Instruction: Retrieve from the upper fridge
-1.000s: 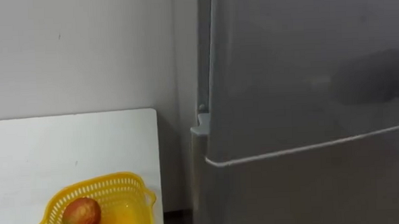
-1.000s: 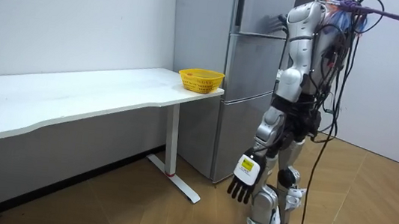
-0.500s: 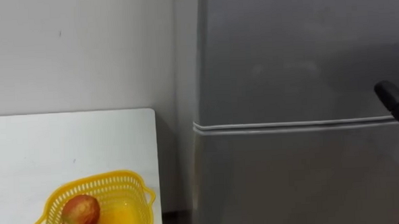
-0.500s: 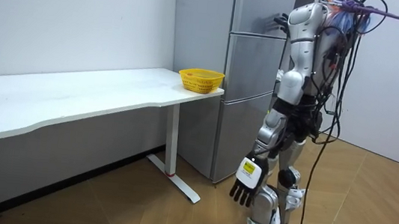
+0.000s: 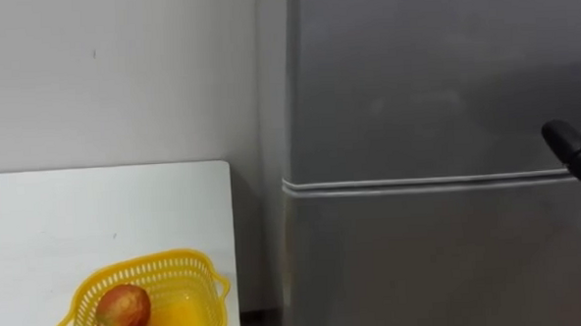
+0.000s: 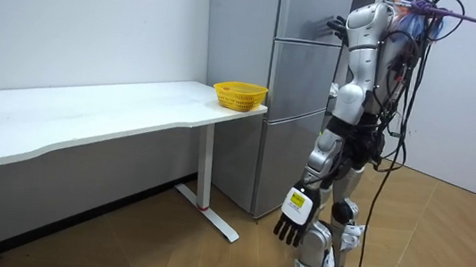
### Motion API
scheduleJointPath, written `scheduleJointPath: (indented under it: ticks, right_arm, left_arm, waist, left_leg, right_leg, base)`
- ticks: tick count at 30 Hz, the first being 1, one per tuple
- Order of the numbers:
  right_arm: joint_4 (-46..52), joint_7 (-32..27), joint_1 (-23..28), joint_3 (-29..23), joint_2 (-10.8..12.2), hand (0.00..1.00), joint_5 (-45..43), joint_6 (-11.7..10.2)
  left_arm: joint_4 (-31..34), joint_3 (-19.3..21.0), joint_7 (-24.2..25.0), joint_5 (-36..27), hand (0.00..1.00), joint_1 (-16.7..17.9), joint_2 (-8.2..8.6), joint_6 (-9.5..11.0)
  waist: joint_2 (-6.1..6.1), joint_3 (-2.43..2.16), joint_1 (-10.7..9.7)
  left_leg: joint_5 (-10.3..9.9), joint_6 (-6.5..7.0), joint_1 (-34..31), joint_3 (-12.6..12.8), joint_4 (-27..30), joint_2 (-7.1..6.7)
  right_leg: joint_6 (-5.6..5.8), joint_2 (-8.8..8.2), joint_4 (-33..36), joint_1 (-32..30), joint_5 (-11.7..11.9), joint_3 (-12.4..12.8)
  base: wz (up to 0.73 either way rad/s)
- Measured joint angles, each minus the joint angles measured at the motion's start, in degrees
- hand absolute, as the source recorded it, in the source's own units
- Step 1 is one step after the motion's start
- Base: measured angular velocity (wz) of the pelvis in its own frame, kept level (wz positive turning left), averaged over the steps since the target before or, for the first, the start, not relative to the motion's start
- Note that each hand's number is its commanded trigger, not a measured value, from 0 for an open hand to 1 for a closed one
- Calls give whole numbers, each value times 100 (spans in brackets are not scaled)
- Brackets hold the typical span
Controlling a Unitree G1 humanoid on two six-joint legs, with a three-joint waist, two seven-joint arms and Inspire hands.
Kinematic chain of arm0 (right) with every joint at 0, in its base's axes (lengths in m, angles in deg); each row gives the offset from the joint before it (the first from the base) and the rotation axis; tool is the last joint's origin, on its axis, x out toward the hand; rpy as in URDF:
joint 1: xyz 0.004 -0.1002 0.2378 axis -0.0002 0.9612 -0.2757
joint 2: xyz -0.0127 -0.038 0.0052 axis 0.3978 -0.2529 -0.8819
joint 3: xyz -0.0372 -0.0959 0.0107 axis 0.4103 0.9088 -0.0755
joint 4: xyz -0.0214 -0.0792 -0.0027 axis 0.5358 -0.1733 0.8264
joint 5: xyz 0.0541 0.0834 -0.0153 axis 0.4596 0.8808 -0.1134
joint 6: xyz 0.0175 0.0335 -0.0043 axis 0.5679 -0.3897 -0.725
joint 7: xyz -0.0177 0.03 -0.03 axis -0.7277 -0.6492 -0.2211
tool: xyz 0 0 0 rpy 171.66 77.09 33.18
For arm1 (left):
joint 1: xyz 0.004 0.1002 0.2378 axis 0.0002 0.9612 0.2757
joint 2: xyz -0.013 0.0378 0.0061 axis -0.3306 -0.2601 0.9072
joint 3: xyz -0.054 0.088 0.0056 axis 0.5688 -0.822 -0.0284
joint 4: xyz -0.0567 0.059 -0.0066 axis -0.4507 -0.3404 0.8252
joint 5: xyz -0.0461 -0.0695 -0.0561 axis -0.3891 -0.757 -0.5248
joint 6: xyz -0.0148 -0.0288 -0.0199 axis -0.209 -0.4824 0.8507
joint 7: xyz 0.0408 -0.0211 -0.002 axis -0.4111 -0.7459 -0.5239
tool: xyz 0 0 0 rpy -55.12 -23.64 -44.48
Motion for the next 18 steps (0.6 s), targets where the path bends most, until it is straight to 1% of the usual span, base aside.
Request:
scheduleJointPath:
  ticks: [2,5,9,12,15,17,18]
  right_arm:
    - [-3,-176,1,0,0,0,-6,-12]
    - [0,-515,32,-46,0,0,-88,-33]
    - [4,-1099,151,-58,0,0,-169,-113]
    - [4,-1481,332,-59,2,0,-171,-115]
    - [4,-1728,438,-68,2,0,-153,-134]
    - [4,-1909,650,-134,11,0,-101,-211]
    - [1,-1989,747,-137,18,0,-92,-211]
  left_arm:
    - [-9,0,-30,0,0,4,0,35]
    - [-8,20,-63,5,0,19,0,52]
    - [-10,20,-125,1,0,101,0,72]
    - [-3,10,-138,0,0,100,1,50]
    - [60,4,-161,-2,0,110,2,-19]
    - [149,4,-298,-5,0,110,5,-22]
    - [150,-4,-364,-4,0,108,7,-34]
  waist:
    - [44,4,2]
    - [58,-3,-2]
    - [8,-7,-16]
    - [-45,-14,-26]
    - [-60,-27,-37]
    - [-65,-35,-32]
    - [-44,-32,-32]
  left_leg:
    - [0,0,6,1,13,0]
    - [0,0,25,0,9,3]
    - [0,0,44,-6,13,2]
    - [0,0,56,-26,24,-1]
    - [-2,0,78,-47,23,-3]
    - [-4,0,63,-73,17,-3]
    - [-4,0,63,-72,16,-3]
  right_leg:
    - [0,-3,2,16,0,-7]
    - [0,1,-1,11,0,2]
    - [1,0,-4,27,-1,-6]
    - [4,-10,-22,71,-3,-54]
    - [10,-8,-96,87,-6,-70]
    - [11,-6,-99,101,-7,-92]
    - [9,-3,-88,121,-6,-87]
  base:
    - [0]
    - [0]
    - [0]
    - [6]
    - [6]
    - [8]
    - [0]
